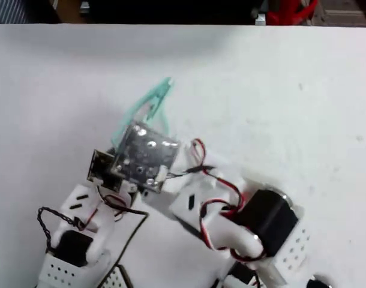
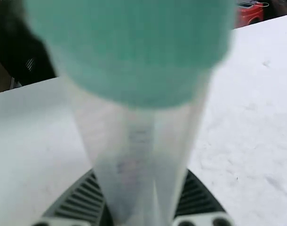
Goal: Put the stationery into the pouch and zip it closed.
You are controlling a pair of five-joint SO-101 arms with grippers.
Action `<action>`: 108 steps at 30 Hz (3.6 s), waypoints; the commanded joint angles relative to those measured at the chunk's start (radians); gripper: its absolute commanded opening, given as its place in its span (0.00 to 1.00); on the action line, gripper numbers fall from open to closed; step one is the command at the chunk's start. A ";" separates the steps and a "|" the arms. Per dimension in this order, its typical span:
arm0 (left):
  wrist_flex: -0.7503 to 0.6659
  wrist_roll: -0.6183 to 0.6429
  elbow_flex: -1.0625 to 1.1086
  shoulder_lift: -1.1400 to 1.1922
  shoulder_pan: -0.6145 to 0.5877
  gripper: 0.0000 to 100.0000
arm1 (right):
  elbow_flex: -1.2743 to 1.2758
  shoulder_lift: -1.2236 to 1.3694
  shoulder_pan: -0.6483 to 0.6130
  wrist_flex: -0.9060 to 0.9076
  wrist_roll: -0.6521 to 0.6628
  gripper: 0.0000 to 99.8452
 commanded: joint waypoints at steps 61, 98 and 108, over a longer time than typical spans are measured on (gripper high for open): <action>-0.023 -0.012 -0.009 0.004 0.005 0.02 | 0.325 -0.182 0.067 -0.182 0.014 0.30; 0.107 0.123 -0.189 0.004 -0.019 0.17 | 0.531 -0.180 0.274 -0.495 0.055 0.02; 0.081 0.114 -0.210 0.002 0.007 0.01 | 0.526 -0.117 0.282 -0.475 0.048 0.02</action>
